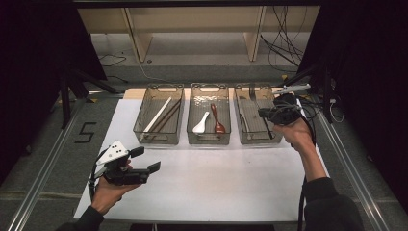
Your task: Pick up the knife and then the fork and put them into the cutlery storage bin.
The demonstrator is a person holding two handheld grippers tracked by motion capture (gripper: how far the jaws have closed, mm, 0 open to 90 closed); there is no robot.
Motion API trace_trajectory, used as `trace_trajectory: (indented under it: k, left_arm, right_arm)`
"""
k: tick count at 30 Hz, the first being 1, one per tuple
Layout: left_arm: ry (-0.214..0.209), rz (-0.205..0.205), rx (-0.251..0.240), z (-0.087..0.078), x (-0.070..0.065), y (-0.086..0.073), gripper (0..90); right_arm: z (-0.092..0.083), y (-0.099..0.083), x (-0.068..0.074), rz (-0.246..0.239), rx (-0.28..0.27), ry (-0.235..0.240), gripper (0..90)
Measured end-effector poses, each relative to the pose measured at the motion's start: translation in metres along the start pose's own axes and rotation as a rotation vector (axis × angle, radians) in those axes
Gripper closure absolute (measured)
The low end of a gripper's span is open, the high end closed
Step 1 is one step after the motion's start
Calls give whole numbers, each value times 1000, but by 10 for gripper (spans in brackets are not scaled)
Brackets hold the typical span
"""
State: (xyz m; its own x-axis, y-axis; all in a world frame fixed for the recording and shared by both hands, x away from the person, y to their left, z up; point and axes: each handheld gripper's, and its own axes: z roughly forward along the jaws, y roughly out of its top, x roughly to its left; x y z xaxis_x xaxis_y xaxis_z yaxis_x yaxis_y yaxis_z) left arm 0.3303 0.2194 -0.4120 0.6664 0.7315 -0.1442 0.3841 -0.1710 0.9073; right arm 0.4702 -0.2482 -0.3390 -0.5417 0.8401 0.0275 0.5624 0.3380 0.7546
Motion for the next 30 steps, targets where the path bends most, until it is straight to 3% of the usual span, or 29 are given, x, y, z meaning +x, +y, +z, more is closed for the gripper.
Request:
trace_trajectory:
  k: [13,30]
  left_arm:
    - [-5,1,-1,1,1,0,152]
    - [-7,-3,-4,0,1,0,152]
  right_arm:
    - [24,28,-12,78,-8,-50,851]
    - [54,27,-25,152,12,-108,850]
